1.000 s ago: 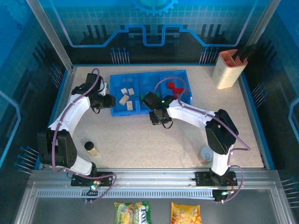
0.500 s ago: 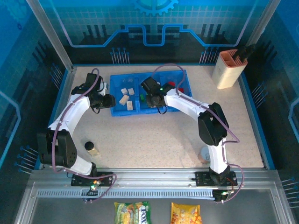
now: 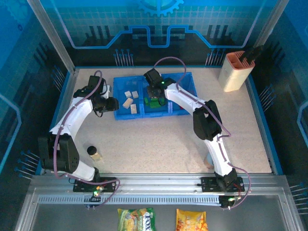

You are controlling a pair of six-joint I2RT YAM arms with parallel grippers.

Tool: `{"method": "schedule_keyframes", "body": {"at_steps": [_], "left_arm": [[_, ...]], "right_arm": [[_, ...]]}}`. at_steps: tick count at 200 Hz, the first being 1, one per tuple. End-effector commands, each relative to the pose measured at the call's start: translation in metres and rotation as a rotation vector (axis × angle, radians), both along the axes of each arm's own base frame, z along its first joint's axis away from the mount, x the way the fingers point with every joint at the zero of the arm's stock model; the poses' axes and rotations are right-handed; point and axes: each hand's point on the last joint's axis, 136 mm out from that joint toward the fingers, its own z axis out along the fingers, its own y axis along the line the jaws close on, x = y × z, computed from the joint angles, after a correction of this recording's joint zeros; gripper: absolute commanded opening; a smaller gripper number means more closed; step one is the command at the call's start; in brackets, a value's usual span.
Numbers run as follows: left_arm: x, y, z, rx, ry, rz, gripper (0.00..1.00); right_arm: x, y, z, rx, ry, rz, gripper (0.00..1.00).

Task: Sort the legos into containers by color
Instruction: Place the lego in the container.

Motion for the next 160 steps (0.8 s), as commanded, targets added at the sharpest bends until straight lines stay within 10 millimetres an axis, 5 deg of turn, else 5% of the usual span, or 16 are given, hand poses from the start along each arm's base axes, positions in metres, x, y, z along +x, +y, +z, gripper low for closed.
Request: {"method": "schedule_keyframes", "body": {"at_steps": [1, 102, 160], "left_arm": [[-0.001, 0.001, 0.001, -0.015, -0.007, -0.003, 0.47], [-0.001, 0.0, 0.001, -0.02, -0.009, -0.003, 0.47], [-0.001, 0.0, 0.001, -0.02, -0.011, -0.003, 0.47]], "right_arm": [[0.024, 0.002, -0.01, -0.022, -0.045, -0.005, 0.34], [0.058, -0.004, -0.05, -0.022, -0.067, -0.053, 0.34], [0.057, 0.0, -0.041, -0.004, -0.078, -0.042, 0.39]]}}
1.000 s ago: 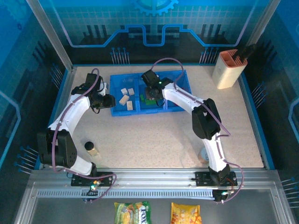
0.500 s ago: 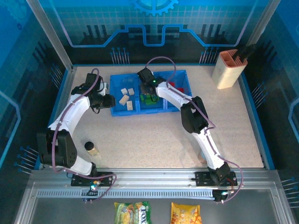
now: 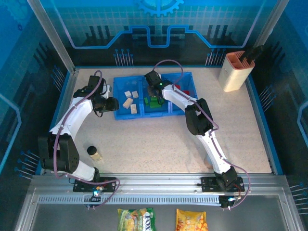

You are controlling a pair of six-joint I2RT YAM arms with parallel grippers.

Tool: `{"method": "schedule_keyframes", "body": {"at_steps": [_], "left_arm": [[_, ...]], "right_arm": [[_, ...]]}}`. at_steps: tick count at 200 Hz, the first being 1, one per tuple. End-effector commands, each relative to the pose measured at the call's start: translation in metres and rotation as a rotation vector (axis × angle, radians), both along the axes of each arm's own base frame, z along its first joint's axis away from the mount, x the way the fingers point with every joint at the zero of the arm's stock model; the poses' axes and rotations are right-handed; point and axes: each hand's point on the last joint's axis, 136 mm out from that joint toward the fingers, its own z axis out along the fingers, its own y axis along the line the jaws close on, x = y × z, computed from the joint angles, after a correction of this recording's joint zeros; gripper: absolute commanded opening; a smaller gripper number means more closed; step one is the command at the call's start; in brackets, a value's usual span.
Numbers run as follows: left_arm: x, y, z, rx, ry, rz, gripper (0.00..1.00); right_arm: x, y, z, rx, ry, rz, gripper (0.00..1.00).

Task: Sort the legos into containers by color
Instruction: Place the lego in the container.

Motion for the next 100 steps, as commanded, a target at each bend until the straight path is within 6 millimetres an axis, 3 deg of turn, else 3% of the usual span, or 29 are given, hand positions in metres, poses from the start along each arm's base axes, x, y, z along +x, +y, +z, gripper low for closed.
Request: {"method": "schedule_keyframes", "body": {"at_steps": [1, 83, 87, 91, 100], "left_arm": [[-0.001, 0.0, 0.001, -0.02, -0.01, -0.002, 0.47], [-0.002, 0.002, 0.005, -0.015, -0.023, 0.002, 0.47], [-0.001, 0.002, 0.005, -0.014, -0.024, 0.004, 0.47], [-0.001, 0.002, 0.005, -0.014, -0.024, 0.003, 0.47], [-0.001, 0.003, 0.008, -0.012, -0.031, 0.005, 0.47]], "right_arm": [[0.007, 0.006, 0.015, 0.028, -0.039, 0.004, 0.39], [-0.008, 0.008, 0.089, 0.059, -0.123, 0.063, 0.44], [-0.01, 0.007, 0.086, 0.055, -0.118, 0.065, 0.44], [-0.012, 0.007, 0.101, 0.066, -0.137, 0.069, 0.44], [-0.018, 0.004, 0.108, 0.066, -0.144, 0.079, 0.44]]}}
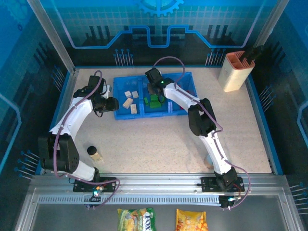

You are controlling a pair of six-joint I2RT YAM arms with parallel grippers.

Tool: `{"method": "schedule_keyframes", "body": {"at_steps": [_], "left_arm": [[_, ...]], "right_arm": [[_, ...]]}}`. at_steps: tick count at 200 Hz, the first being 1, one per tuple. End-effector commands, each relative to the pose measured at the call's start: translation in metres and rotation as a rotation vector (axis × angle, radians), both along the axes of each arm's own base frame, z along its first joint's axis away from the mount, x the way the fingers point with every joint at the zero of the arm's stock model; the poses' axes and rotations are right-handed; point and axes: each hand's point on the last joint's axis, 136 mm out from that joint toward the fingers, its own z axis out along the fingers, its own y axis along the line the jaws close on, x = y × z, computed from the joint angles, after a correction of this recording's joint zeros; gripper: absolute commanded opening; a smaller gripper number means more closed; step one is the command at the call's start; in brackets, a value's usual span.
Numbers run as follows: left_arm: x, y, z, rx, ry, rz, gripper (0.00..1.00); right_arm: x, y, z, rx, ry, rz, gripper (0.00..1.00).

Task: Sort the legos into containers by color
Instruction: Place the lego in the container.

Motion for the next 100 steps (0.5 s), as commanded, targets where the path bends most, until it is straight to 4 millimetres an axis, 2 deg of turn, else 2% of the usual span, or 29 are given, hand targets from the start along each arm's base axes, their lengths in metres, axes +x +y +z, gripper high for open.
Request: {"method": "schedule_keyframes", "body": {"at_steps": [1, 29, 51, 73, 100], "left_arm": [[-0.001, 0.002, 0.007, -0.012, -0.03, 0.003, 0.47], [-0.003, 0.005, 0.018, -0.003, -0.051, 0.014, 0.51], [-0.004, 0.009, 0.029, 0.007, -0.069, 0.044, 0.54], [-0.005, 0.014, 0.034, 0.011, -0.06, 0.096, 0.56], [-0.008, 0.02, 0.035, 0.018, -0.059, 0.159, 0.61]], "right_arm": [[-0.011, 0.005, 0.068, 0.052, -0.1, 0.046, 0.44], [-0.031, -0.011, 0.085, 0.035, -0.117, 0.06, 0.47], [-0.05, -0.033, 0.095, 0.004, -0.124, 0.055, 0.5], [-0.068, -0.066, 0.1, -0.037, -0.124, 0.018, 0.55], [-0.09, -0.117, 0.104, -0.078, -0.12, -0.05, 0.63]]}}
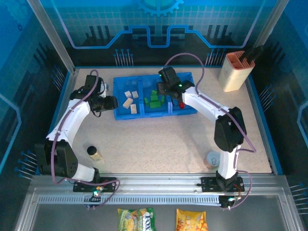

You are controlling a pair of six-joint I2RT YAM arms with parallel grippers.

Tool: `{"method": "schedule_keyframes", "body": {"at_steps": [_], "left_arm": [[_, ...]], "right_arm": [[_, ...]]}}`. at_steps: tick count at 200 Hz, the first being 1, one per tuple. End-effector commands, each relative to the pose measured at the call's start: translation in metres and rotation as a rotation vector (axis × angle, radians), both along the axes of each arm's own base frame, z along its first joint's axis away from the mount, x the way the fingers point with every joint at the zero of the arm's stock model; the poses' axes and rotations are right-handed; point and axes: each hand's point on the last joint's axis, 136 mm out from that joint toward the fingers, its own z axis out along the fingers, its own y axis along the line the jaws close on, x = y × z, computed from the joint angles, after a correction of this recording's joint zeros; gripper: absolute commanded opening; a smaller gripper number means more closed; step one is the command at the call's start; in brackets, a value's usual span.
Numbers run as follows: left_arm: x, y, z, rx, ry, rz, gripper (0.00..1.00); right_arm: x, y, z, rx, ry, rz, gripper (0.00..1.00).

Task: Sort the legos into containers by color
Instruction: Place the lego in the container, then reset both arms

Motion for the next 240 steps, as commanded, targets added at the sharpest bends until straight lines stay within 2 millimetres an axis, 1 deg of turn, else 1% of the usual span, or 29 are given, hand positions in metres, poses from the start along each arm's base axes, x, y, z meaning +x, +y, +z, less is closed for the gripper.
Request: {"method": "schedule_keyframes", "body": {"at_steps": [1, 20, 32, 62, 79, 107, 128, 131, 134, 151, 176, 187, 192, 195, 212, 217, 240], "left_arm": [[-0.004, 0.012, 0.015, 0.008, -0.016, 0.094, 0.61], [-0.004, 0.016, 0.01, 0.002, -0.035, 0.14, 0.66], [-0.003, 0.02, 0.006, 0.007, -0.054, 0.161, 0.7], [-0.001, 0.036, -0.007, 0.064, -0.102, 0.216, 0.88], [-0.002, 0.049, -0.015, 0.114, -0.13, 0.251, 0.99], [-0.005, 0.072, -0.028, 0.19, -0.165, 0.335, 0.99], [-0.002, 0.086, -0.036, 0.252, -0.223, 0.385, 0.99], [-0.002, 0.087, -0.038, 0.259, -0.233, 0.384, 0.99], [-0.002, 0.088, -0.041, 0.271, -0.238, 0.384, 0.99], [0.0, 0.095, -0.049, 0.322, -0.294, 0.377, 0.99], [0.007, 0.087, -0.058, 0.319, -0.381, 0.309, 0.99], [0.012, 0.078, -0.061, 0.308, -0.441, 0.241, 0.99], [0.017, 0.074, -0.058, 0.305, -0.489, 0.214, 0.99], [0.018, 0.071, -0.058, 0.301, -0.511, 0.195, 0.99], [0.023, 0.062, -0.056, 0.289, -0.627, 0.146, 0.99], [0.024, 0.061, -0.058, 0.29, -0.63, 0.139, 0.99], [0.034, 0.051, -0.051, 0.27, -0.703, 0.077, 0.99]], "right_arm": [[-0.011, -0.05, 0.013, -0.052, -0.032, -0.082, 0.64], [-0.026, -0.089, 0.012, -0.072, -0.027, -0.147, 0.75], [-0.036, -0.11, 0.005, -0.082, -0.012, -0.175, 0.82], [-0.053, -0.167, -0.01, -0.111, 0.02, -0.286, 1.0], [-0.062, -0.198, -0.018, -0.122, 0.033, -0.36, 1.0], [-0.076, -0.243, -0.041, -0.134, 0.039, -0.483, 1.0], [-0.086, -0.275, -0.06, -0.191, 0.018, -0.589, 1.0], [-0.084, -0.278, -0.058, -0.19, -0.001, -0.596, 1.0], [-0.089, -0.281, -0.068, -0.2, 0.013, -0.597, 1.0], [-0.087, -0.283, -0.084, -0.178, -0.025, -0.56, 1.0], [-0.081, -0.278, -0.097, -0.203, -0.104, -0.466, 1.0], [-0.077, -0.274, -0.095, -0.191, -0.132, -0.444, 1.0], [-0.076, -0.27, -0.095, -0.178, -0.148, -0.421, 1.0], [-0.072, -0.267, -0.09, -0.161, -0.183, -0.409, 1.0], [-0.067, -0.257, -0.081, -0.114, -0.278, -0.355, 1.0], [-0.066, -0.255, -0.079, -0.108, -0.299, -0.344, 1.0], [-0.062, -0.247, -0.072, -0.104, -0.355, -0.287, 1.0]]}}
